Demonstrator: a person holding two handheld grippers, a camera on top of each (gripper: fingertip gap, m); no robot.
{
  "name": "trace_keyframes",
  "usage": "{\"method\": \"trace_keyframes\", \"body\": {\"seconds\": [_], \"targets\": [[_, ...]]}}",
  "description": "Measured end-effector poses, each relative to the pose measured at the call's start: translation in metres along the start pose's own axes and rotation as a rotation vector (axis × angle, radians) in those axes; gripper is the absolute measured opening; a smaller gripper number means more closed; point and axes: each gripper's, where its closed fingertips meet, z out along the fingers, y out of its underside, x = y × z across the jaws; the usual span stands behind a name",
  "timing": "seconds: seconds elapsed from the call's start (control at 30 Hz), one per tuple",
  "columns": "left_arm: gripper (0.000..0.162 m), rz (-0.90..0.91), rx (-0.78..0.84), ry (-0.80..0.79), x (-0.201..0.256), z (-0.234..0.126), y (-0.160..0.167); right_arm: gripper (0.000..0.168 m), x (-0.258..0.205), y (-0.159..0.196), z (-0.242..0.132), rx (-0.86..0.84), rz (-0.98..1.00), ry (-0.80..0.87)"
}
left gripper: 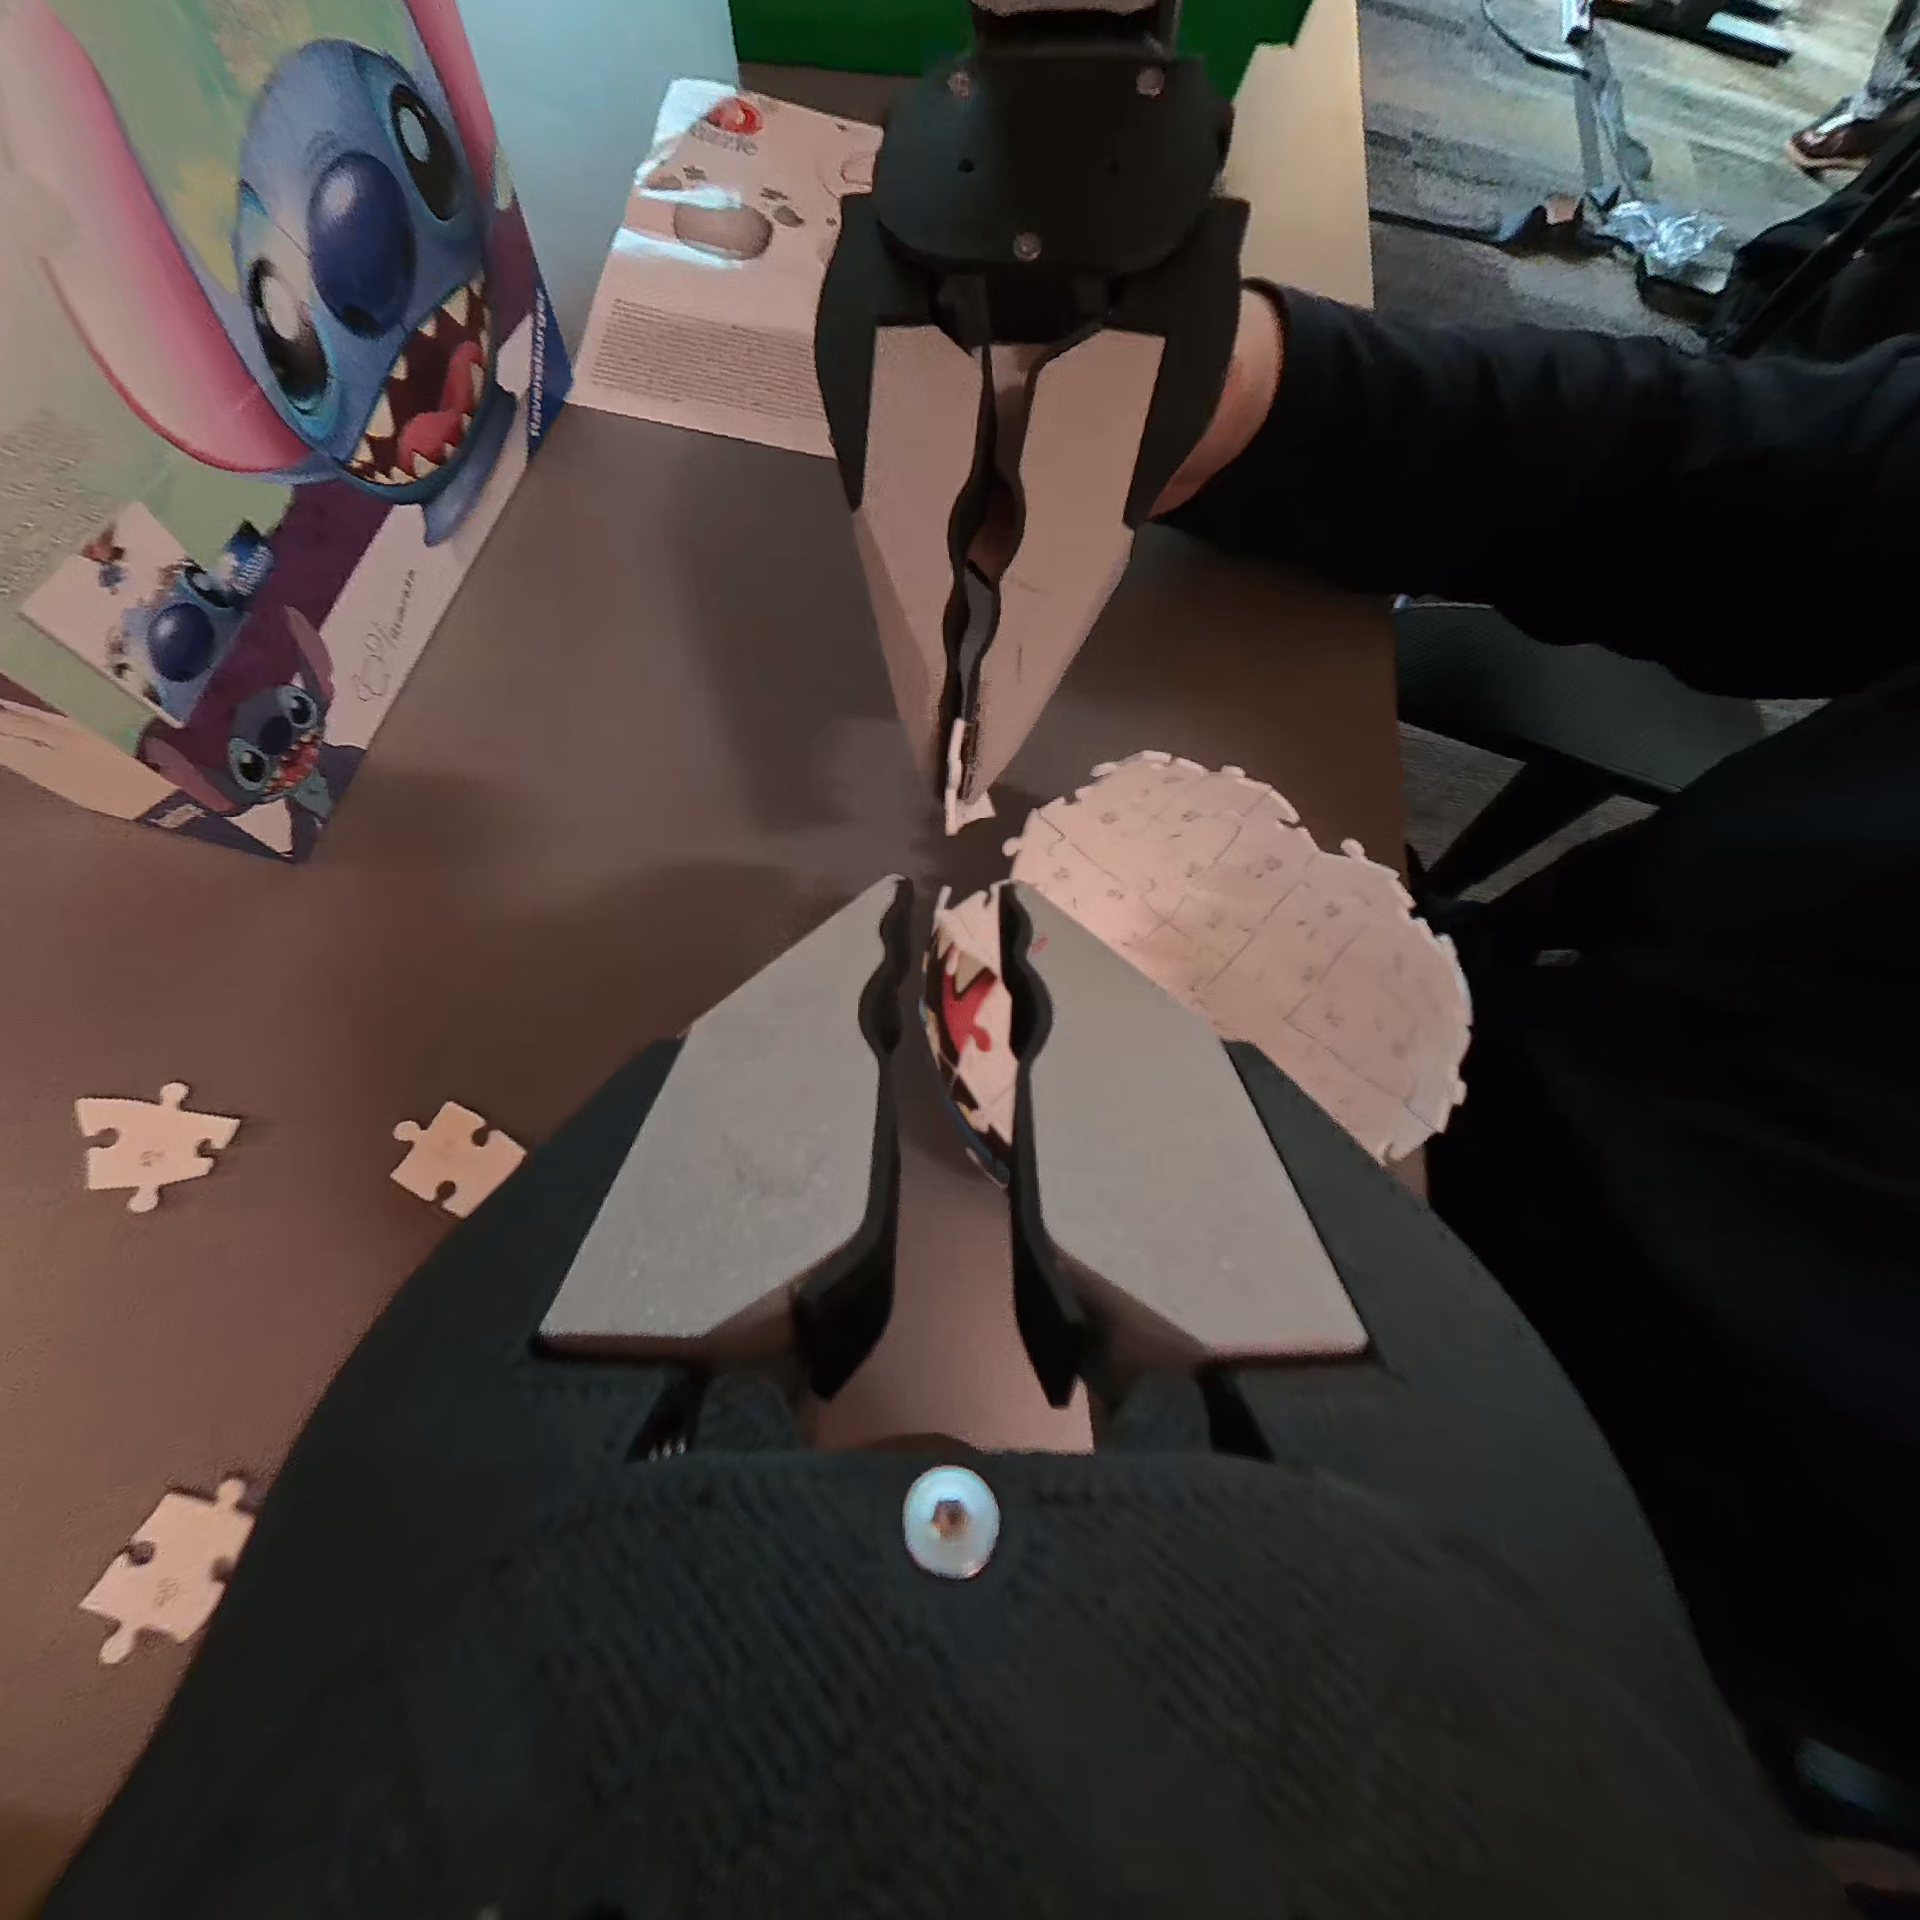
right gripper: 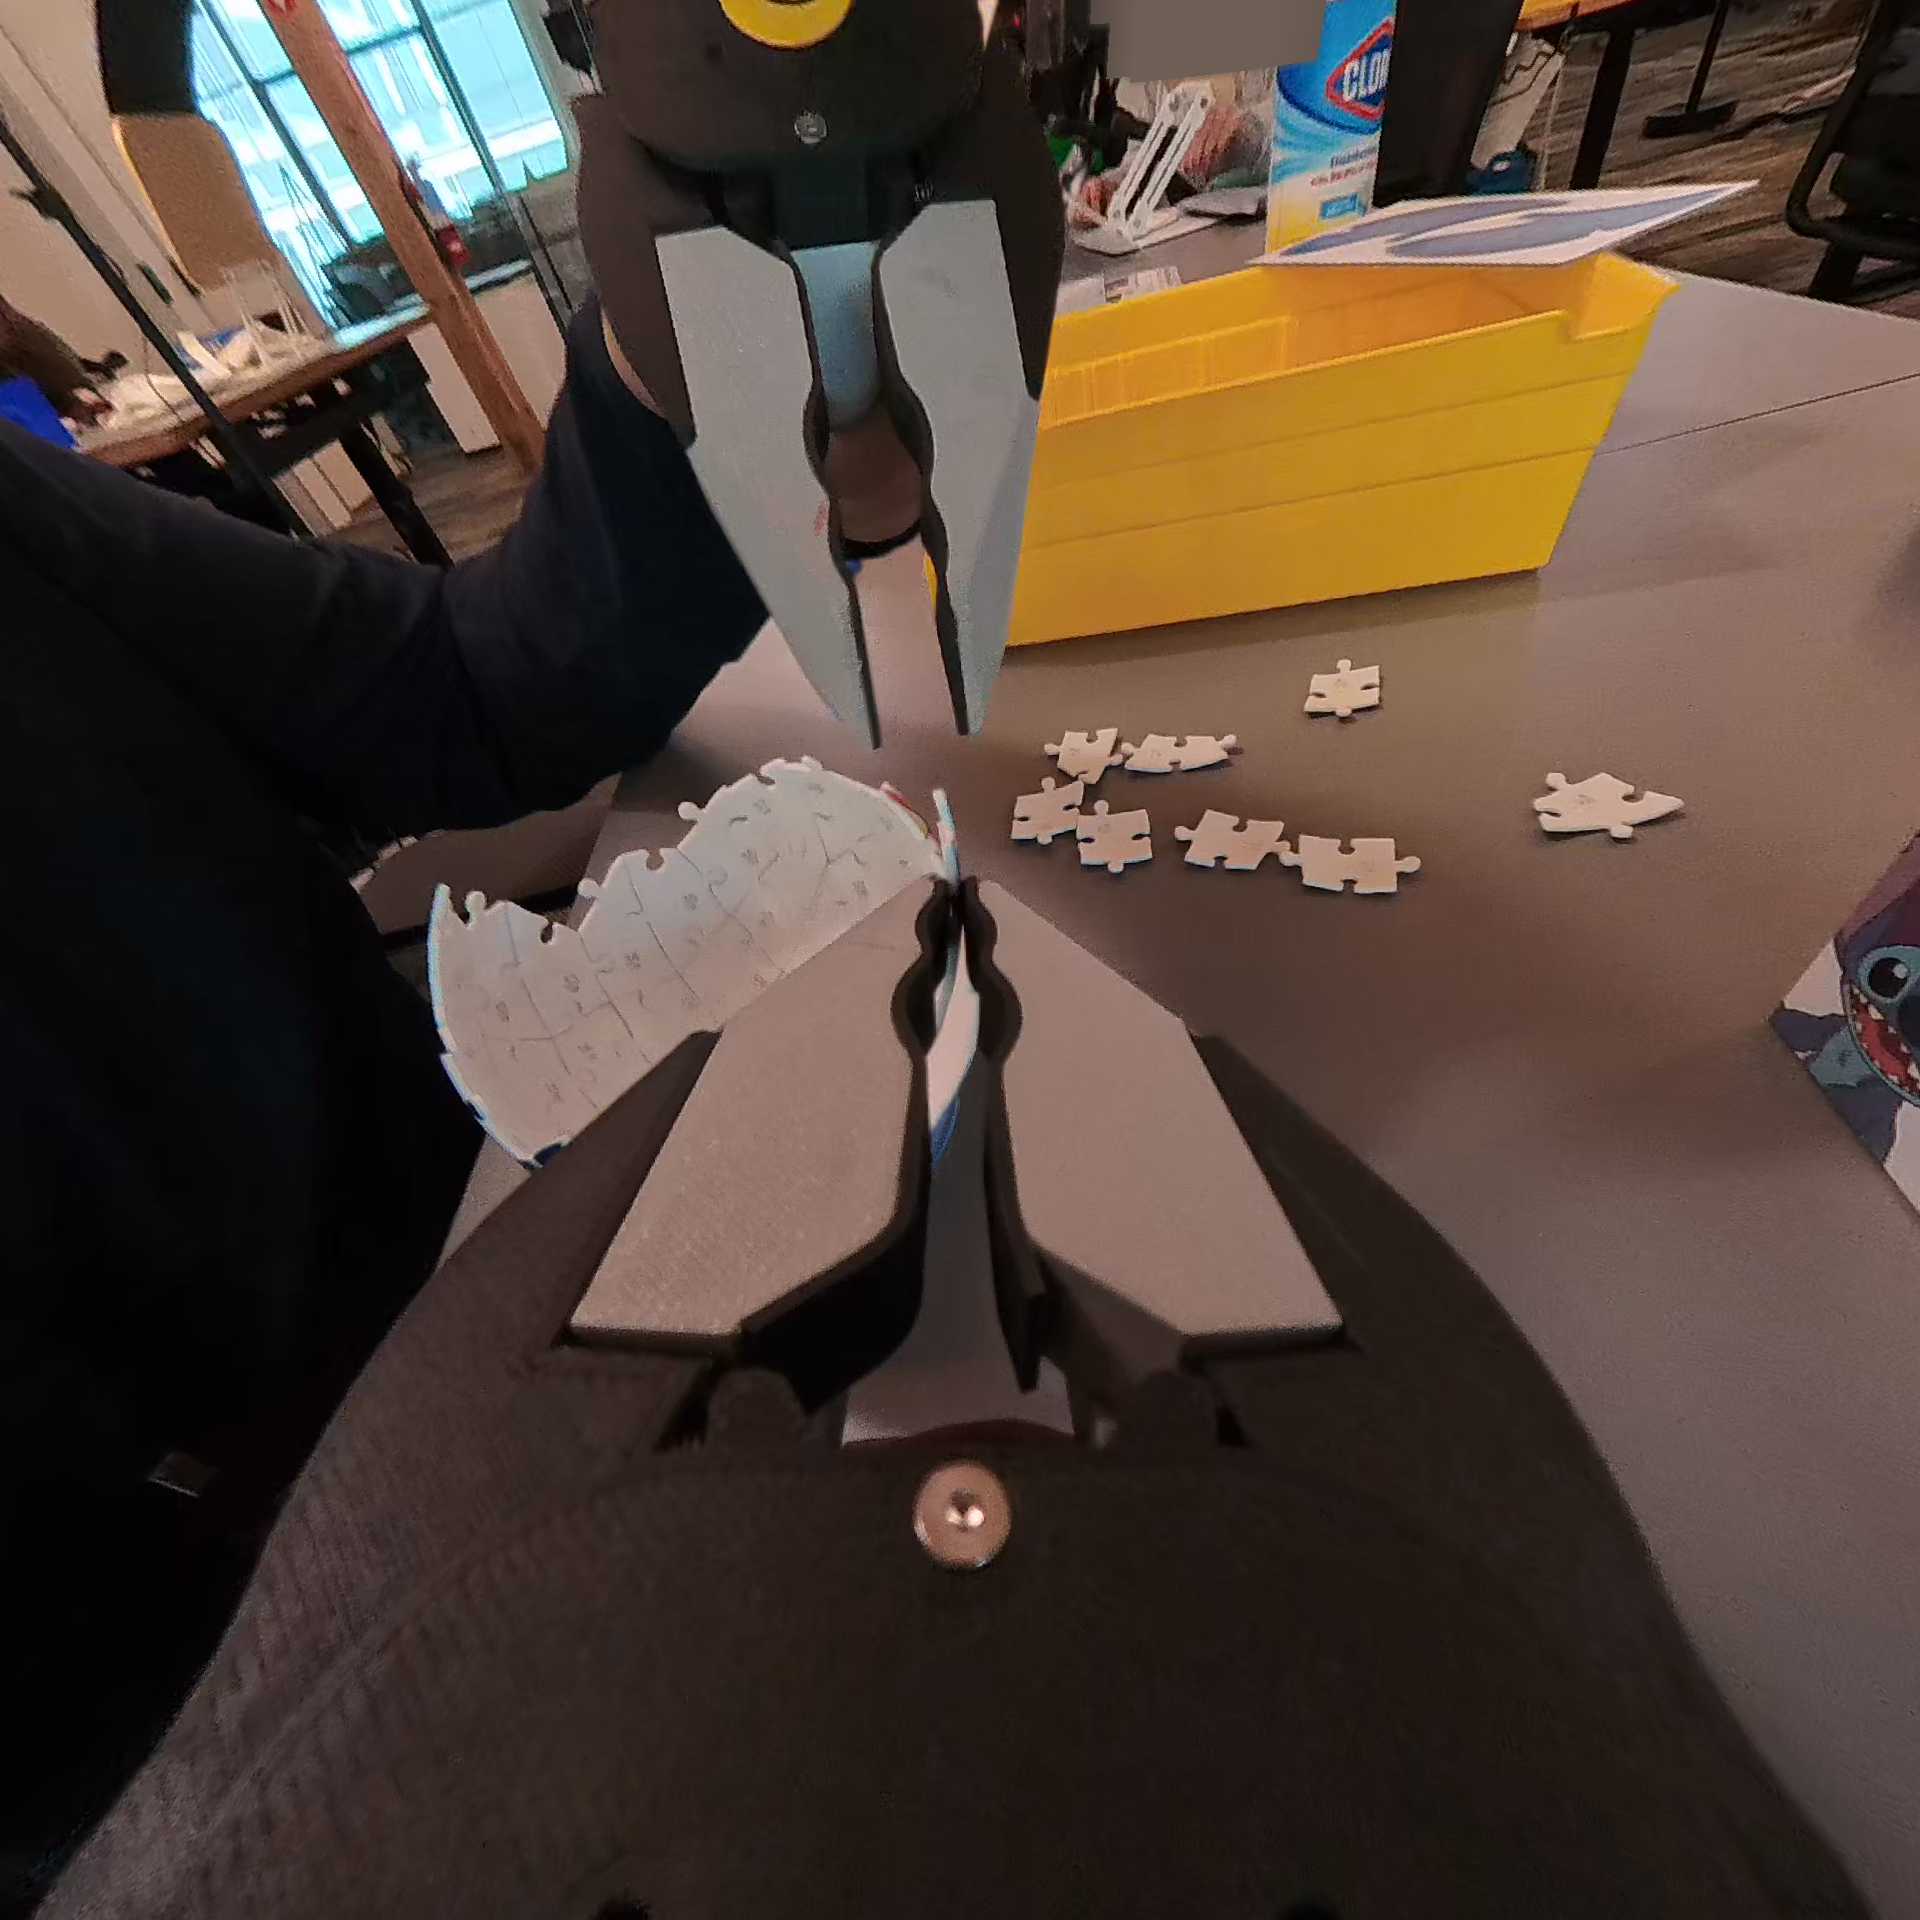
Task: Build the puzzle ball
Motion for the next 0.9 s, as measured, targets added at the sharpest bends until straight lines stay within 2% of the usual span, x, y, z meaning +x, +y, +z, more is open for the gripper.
{"method": "trace_keyframes", "body": {"seconds": [0.3,0.9], "targets": [[0.022,0.051,-0.11,-0.032,0.005,0.018,0.014,0.0,-0.001,0.015,0.009,-0.061,-0.094,0.026],[0.02,0.04,-0.171,-0.069,-0.003,0.03,0.024,0.0,0.0,0.02,0.016,0.007,-0.151,0.017]]}}
